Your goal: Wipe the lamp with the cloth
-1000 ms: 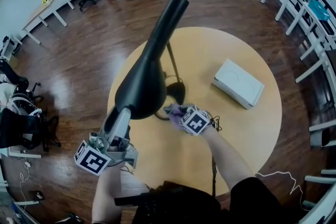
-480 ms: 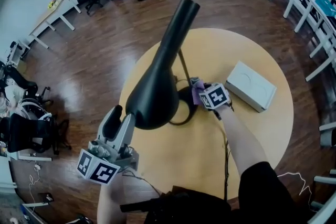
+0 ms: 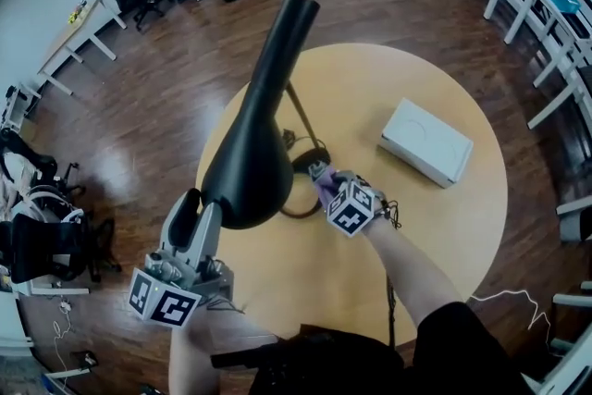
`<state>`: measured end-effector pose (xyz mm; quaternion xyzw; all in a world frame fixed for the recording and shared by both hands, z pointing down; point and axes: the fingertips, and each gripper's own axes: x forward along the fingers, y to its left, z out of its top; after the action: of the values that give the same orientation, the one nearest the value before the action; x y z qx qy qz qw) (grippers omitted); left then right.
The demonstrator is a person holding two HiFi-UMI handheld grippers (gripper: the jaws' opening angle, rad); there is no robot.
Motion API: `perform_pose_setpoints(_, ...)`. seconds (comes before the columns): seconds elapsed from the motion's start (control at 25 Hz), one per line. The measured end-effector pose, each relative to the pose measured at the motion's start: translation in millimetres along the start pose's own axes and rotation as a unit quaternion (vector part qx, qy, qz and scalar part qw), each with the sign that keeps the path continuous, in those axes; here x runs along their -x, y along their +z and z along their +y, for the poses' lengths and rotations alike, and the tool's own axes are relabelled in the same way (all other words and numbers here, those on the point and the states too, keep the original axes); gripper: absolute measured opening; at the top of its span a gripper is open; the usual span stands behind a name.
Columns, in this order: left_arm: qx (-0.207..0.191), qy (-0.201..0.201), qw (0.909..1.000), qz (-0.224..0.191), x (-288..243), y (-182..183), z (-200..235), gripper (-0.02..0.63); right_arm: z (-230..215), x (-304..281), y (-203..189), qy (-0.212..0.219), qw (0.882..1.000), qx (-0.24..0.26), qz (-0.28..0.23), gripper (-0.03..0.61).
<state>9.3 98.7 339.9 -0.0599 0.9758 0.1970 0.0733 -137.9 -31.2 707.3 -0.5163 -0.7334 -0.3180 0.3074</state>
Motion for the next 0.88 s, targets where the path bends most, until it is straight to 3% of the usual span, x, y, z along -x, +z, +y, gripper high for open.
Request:
perform_pose_setpoints(0.32, 0.005, -0.002, 1.0000, -0.004, 1, -1, 2, 0.207, 55, 11, -4, 0.040, 0.998, 0.047, 0.020, 0.094)
perform_pose_setpoints(0.6, 0.004, -0.030, 0.9995, 0.004, -1, -4, -1, 0.206, 85, 7, -4, 0.055, 0.996, 0.050, 0.038, 0.094)
perform_pose_setpoints(0.72, -0.003, -0.043, 0.9990, 0.011, -3, -3, -2, 0.206, 89, 7, 2, 0.050, 0.996, 0.070, 0.026, 0.095)
perform_pose_setpoints(0.88, -0.001, -0.040, 0.9991, 0.014, 2, -4, 0, 0.207, 107, 4, 15, 0.073, 0.993, 0.088, 0.017, 0.095)
